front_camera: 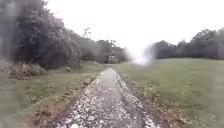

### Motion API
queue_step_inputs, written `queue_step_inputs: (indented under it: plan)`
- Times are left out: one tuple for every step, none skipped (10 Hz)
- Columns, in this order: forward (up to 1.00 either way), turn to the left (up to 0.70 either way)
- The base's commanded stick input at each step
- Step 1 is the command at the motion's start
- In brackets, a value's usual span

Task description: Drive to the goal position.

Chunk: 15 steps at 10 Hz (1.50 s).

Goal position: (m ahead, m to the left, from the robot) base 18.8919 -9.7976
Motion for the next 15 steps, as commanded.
queue_step_inputs:
  plan:
    - [0.50,0.00]
    - [0.50,0.00]
    - [0.50,0.00]
    - [0.50,0.00]
    - [0.50,0.00]
    - [0.50,0.00]
    - [0.50,0.00]
    - [0.50,0.00]
    - [0.50,0.00]
    - [0.50,0.00]
    - [0.50,0.00]
    - [0.50,0.00]
    - [0.50,0.00]
    - [0.50,0.00]
    - [0.50,0.00]
